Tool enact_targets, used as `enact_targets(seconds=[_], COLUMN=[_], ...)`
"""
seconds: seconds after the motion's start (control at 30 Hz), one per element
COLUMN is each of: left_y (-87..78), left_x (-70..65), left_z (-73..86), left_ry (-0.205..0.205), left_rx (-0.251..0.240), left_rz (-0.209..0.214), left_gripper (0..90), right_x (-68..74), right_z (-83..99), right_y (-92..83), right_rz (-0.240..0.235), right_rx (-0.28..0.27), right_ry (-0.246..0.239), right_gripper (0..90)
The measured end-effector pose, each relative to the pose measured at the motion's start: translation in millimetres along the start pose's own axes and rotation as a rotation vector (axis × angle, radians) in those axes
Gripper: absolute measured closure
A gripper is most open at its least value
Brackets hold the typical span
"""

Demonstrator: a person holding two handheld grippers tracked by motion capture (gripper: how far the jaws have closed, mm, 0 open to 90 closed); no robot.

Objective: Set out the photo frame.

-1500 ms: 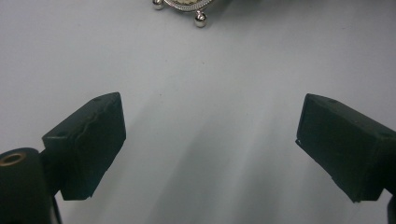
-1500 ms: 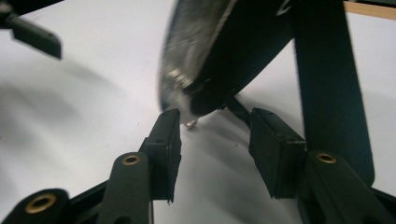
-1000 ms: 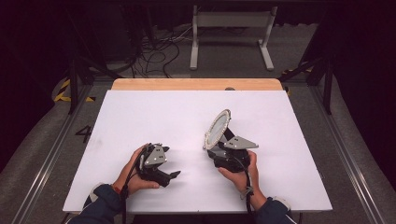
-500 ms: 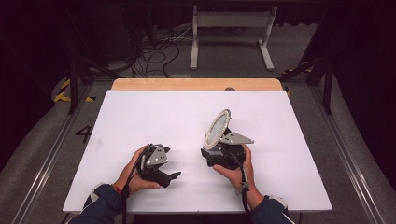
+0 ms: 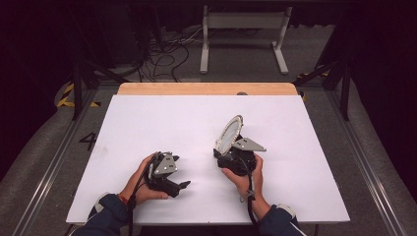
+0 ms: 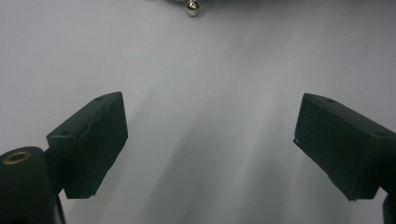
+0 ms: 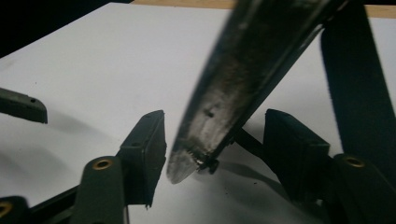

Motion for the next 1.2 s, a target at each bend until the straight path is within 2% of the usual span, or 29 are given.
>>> enact_targets(seconds=[0.1,0.17,0.23,0.53,0.77,0.97,1.2], left_y=[0.6,0.6,0.3,-0.4,-0.6,-1.1,-1.6], left_x=[-0.2,-0.4,-0.9,-0.6,-0.1,0.1,-0.5], left_z=[0.0,-0.1,-0.7,-0.6,-1.2,-1.1,-1.8], left_ry=[0.001,0.0,-0.002,-0.003,0.007,-0.001,0.005], left_rx=[0.003,0.002,0.003,-0.002,0.0,0.0,-0.005], left_rz=[0.001,0.002,0.002,0.007,-0.004,-0.006,-0.007], left_gripper=[10.1,10.0,10.0,9.7,9.6,9.6,9.7], right_x=[-2.8,-1.9,-0.4,-1.4,-5.7,-12.7,-18.9], right_z=[-0.3,0.1,0.3,0.9,2.2,1.0,-0.5], right_y=[-1.5,-2.1,-2.7,-6.9,-12.2,-18.5,-23.1], right_rz=[-0.008,-0.019,-0.009,-0.014,-0.042,-0.082,-0.132], right_rx=[-0.008,-0.006,-0.002,0.023,0.038,0.065,0.086], right_ry=[0.022,0.02,0.003,-0.014,-0.013,-0.017,-0.011], right_gripper=[47.9,52.5,53.3,58.3,62.7,69.2,72.2])
Point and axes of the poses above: each handheld gripper's, and its own axes: y roughly forward along the jaws, z roughly out of its underside, x roughly to its left, the point moved 1 cm from there along y, roughly forward along the jaws, and after that the axes turned 8 degrees about y, right-handed, at the moved point
